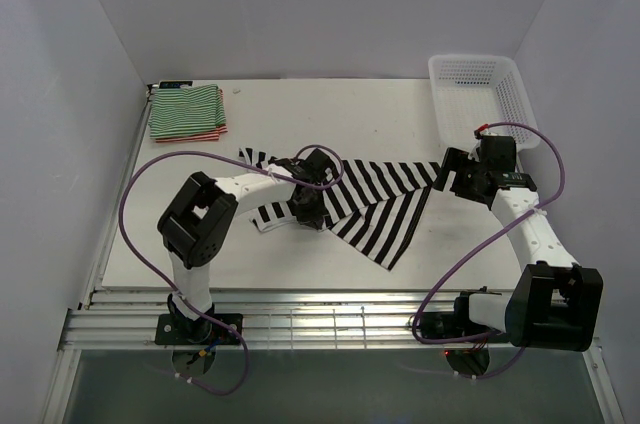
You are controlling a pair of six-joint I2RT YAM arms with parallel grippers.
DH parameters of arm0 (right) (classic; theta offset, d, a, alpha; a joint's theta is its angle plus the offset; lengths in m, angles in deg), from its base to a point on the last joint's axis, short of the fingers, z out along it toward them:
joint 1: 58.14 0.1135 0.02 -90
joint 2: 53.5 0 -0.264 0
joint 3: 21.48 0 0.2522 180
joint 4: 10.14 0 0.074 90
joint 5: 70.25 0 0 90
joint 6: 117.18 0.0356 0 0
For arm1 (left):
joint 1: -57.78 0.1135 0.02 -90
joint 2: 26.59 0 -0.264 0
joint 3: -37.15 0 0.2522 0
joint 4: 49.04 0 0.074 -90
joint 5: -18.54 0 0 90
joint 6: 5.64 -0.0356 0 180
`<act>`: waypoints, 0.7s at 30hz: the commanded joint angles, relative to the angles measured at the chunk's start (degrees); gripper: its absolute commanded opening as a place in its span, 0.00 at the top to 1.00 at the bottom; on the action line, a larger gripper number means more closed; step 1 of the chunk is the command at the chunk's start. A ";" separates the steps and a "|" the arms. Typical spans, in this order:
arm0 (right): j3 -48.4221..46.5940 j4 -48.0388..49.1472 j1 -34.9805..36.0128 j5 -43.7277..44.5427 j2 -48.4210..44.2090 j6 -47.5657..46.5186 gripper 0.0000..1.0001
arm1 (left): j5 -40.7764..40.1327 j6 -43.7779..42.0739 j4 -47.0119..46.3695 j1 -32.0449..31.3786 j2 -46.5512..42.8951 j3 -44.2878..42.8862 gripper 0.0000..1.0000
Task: Fold and stack the tank tops
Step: Flatten the tank top out
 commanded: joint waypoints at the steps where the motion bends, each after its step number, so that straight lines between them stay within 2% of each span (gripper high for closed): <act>1: 0.57 1.81 -0.46 0.13 -0.34 -0.84 0.10 | -4.09 -1.81 2.74 -0.59 8.61 5.63 1.00; 7: 0.30 1.98 -0.46 -1.28 0.88 -1.46 0.10 | -4.54 -0.50 3.62 -0.59 4.05 7.83 1.00; 12: 0.57 4.79 -0.46 -2.25 2.73 -2.16 0.10 | -1.73 -0.85 4.58 -0.59 -0.60 6.08 1.00; 21: -3.55 10.59 -0.46 1.35 12.83 -0.93 0.10 | -0.58 -0.14 5.11 -0.06 -8.96 3.26 1.00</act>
